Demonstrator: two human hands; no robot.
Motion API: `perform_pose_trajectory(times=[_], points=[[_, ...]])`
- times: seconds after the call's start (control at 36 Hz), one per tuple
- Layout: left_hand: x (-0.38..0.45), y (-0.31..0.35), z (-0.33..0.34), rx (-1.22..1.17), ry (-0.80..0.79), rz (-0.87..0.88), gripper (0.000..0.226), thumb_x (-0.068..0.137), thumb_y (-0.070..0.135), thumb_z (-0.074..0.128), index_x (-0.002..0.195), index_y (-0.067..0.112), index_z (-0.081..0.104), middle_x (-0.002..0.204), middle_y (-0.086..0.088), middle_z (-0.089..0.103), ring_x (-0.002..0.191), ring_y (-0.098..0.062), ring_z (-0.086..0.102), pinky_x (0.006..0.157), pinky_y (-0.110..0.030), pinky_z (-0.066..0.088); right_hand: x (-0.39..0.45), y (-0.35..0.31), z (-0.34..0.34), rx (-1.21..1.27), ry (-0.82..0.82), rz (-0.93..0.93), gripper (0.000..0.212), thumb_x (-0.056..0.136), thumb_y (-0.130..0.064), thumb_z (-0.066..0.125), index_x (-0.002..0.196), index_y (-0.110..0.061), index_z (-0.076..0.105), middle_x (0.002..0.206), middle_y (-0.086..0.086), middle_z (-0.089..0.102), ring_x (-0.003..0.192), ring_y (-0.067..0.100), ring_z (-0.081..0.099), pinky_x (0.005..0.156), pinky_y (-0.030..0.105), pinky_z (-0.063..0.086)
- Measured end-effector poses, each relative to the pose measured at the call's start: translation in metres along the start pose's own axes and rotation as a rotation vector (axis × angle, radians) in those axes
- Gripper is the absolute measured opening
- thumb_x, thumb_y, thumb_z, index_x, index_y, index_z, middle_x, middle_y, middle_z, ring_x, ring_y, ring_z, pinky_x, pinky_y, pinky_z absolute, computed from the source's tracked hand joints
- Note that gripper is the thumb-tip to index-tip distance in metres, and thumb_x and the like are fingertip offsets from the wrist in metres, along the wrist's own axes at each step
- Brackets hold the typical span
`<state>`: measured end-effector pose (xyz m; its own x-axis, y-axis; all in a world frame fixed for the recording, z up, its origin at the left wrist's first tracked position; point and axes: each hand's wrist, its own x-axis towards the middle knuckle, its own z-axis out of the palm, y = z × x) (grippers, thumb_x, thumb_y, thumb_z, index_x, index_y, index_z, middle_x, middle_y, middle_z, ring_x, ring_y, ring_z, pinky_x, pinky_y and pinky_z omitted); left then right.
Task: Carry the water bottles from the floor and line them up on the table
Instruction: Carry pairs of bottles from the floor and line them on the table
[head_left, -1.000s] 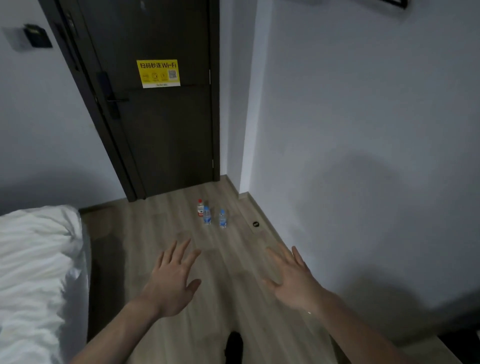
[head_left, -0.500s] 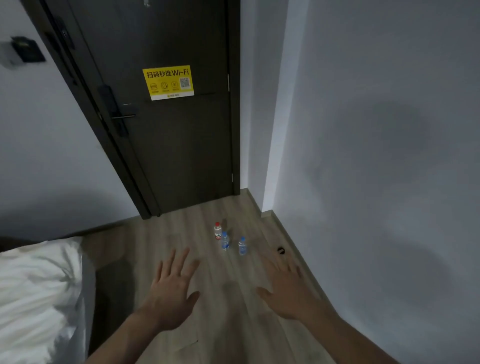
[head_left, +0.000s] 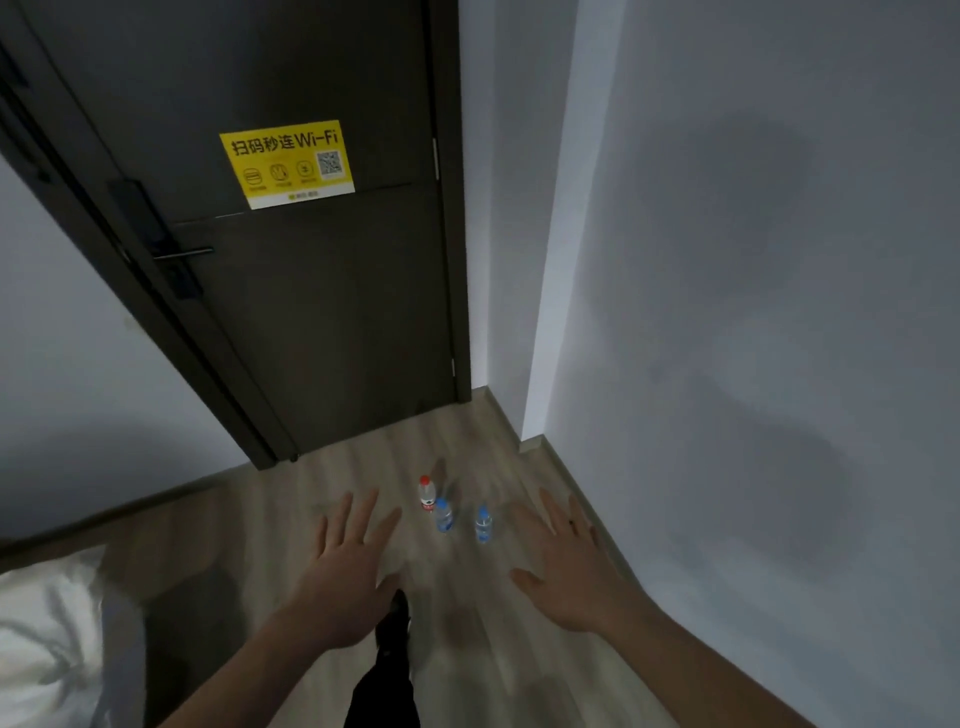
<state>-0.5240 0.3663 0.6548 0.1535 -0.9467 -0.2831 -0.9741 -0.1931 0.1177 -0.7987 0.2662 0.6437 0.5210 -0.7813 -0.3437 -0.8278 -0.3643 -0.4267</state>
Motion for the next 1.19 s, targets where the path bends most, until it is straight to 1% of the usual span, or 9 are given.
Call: perform_pose_trajectory(times=[0.19,0.39,0.53,0.61,0.72,0.83,0.97,1.08,1.19], points=[[0.119,-0.036,0.004,0.023,-0.083,0.081,0.079,0.098,0.049,0.044,0.160,0.031,-0.002,0.166,-0.002,-0.022,0.152,-0.032,-0.022,0.122,-0.050,-0.006,0.080,0.002,-0.006,-0.053,-0.022,0.105,0.081,0.096,-0.058,0.043,0.155,-0.039,-0.010,0.163,-0.007,-0.021,0.151,0.029,-0.019,0.124,0.046,0.002],[0.252,-0.084,0.002,0.056,-0.239,0.178,0.077,0.100,0.039,0.043,0.161,0.027,-0.003,0.165,-0.004,-0.025,0.151,-0.035,-0.023,0.121,-0.051,-0.008,0.205,-0.006,0.004,-0.026,-0.090,0.292,0.082,0.095,-0.059,0.044,0.156,-0.039,-0.007,0.164,-0.006,-0.021,0.151,0.031,-0.017,0.122,0.049,0.010],[0.336,-0.114,-0.003,0.077,-0.301,0.256,0.079,0.098,0.038,0.041,0.160,0.031,-0.007,0.166,-0.006,-0.020,0.152,-0.035,-0.018,0.122,-0.050,-0.004,0.288,-0.015,-0.002,0.004,-0.099,0.337,0.082,0.095,-0.059,0.046,0.156,-0.039,-0.004,0.165,-0.005,-0.017,0.152,0.030,-0.014,0.123,0.047,0.008],[0.380,-0.125,-0.003,0.035,-0.317,0.284,0.077,0.097,0.037,0.039,0.159,0.034,-0.006,0.167,-0.004,-0.016,0.153,-0.032,-0.013,0.123,-0.047,0.000,0.331,-0.019,-0.011,0.034,-0.073,0.360,0.079,0.096,-0.057,0.046,0.157,-0.037,-0.001,0.165,-0.005,-0.015,0.152,0.028,-0.012,0.123,0.046,0.006],[0.434,-0.133,0.012,0.016,-0.323,0.308,0.072,0.096,0.040,0.041,0.159,0.033,0.006,0.168,0.001,-0.007,0.154,-0.026,0.001,0.122,-0.039,0.014,0.378,-0.009,-0.013,0.080,-0.039,0.385,0.076,0.097,-0.057,0.045,0.157,-0.037,0.003,0.166,-0.008,-0.009,0.153,0.025,-0.009,0.122,0.043,0.009],[0.477,-0.138,0.045,0.008,-0.351,0.294,0.067,0.095,0.037,0.044,0.157,0.031,0.018,0.167,0.003,0.000,0.150,-0.022,0.014,0.114,-0.036,0.028,0.417,0.011,0.007,0.114,-0.068,0.401,0.075,0.096,-0.054,0.048,0.156,-0.039,0.005,0.166,-0.010,-0.007,0.153,0.023,-0.007,0.122,0.042,0.013],[0.516,-0.142,0.107,0.025,-0.435,0.245,0.068,0.097,0.032,0.045,0.158,0.026,0.016,0.166,0.004,0.003,0.137,-0.022,0.034,0.104,-0.037,0.040,0.458,0.049,0.059,0.143,-0.169,0.418,0.074,0.097,-0.052,0.048,0.156,-0.037,0.006,0.166,-0.009,-0.003,0.153,0.023,-0.001,0.122,0.041,0.018],[0.544,-0.147,0.177,-0.001,-0.478,0.217,0.064,0.096,0.030,0.045,0.156,0.025,0.023,0.166,0.006,0.004,0.130,-0.022,0.041,0.099,-0.037,0.044,0.492,0.081,0.119,0.164,-0.241,0.448,0.074,0.097,-0.049,0.050,0.156,-0.035,0.009,0.166,-0.007,0.002,0.153,0.023,0.006,0.120,0.043,0.023],[0.573,-0.154,0.260,0.044,-0.545,0.194,0.062,0.097,0.029,0.046,0.154,0.024,0.023,0.161,-0.001,0.014,0.127,-0.023,0.042,0.100,-0.035,0.044,0.523,0.117,0.187,0.177,-0.323,0.499,0.070,0.095,-0.042,0.051,0.155,-0.034,0.015,0.164,-0.006,0.008,0.148,0.023,0.019,0.113,0.042,0.036]])
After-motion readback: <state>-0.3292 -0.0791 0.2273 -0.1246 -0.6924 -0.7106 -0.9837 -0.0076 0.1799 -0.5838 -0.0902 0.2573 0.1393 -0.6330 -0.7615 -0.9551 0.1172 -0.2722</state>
